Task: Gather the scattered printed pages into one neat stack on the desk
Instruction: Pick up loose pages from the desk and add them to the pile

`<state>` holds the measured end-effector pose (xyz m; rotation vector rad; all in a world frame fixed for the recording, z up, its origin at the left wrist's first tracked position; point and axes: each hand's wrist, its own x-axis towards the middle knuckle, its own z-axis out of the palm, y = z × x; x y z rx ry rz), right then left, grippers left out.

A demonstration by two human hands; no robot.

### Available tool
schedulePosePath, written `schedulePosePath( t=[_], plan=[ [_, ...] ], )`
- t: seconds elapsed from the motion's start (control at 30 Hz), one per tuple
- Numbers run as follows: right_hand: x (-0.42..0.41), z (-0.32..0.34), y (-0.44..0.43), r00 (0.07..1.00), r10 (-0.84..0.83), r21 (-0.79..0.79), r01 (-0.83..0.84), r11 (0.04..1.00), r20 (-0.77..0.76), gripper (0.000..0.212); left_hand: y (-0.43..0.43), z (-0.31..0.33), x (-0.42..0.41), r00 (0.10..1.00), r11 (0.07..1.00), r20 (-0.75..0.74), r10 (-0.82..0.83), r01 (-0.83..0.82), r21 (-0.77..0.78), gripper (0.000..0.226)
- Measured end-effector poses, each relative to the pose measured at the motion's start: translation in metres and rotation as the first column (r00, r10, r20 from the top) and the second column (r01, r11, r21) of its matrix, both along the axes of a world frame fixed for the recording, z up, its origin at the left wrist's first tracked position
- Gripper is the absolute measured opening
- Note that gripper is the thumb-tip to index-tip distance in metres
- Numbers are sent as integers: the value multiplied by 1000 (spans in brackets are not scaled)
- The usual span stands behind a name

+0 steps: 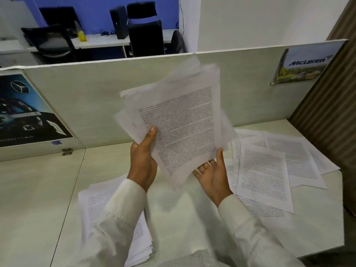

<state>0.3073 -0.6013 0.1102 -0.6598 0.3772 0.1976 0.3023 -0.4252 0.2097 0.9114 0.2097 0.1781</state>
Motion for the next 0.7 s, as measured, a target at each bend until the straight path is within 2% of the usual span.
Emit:
schedulePosePath(
  t=[0.1,0.2,0.27,0.3,0.37,0.43,0.5,0.53,0.63,0.7],
  plan=[
    [-3,2,5,997,-15,66,10,998,73,61,-2,0,-2,999,1000,39,14,-14,3,31],
    [-5,5,9,991,-65,73,57,996,120,48,-4,-9,-7,1000,945,20,4,-10,327,22],
    [-7,5,4,989,-86,18,84,996,121,37,-1,-21,-9,1000,874,-11,9,-3,486,16],
    [-8,5,1,991,-81,-28,85,996,109,33,1,-26,-10,1000,858,-28,13,3,513,13],
    [-11,2,-8,997,-56,-220,67,973,55,32,10,-31,-10,997,846,-61,37,1,533,10],
    [-13,-4,-21,998,-60,-459,61,886,18,47,22,-33,-9,994,823,-92,59,4,568,14],
    [-13,-6,-35,999,-37,-672,47,739,30,65,36,-35,-10,992,823,-122,19,54,566,20],
    [-13,-6,-42,999,26,-753,16,658,44,69,43,-37,-12,989,829,-143,-19,96,552,21],
    [-17,3,-51,942,335,-865,-167,474,2,64,55,-41,-20,960,844,-251,-123,234,482,20],
    [-22,11,-50,877,477,-854,-284,436,-48,51,57,-46,-26,925,846,-336,-178,318,427,23]
  ],
)
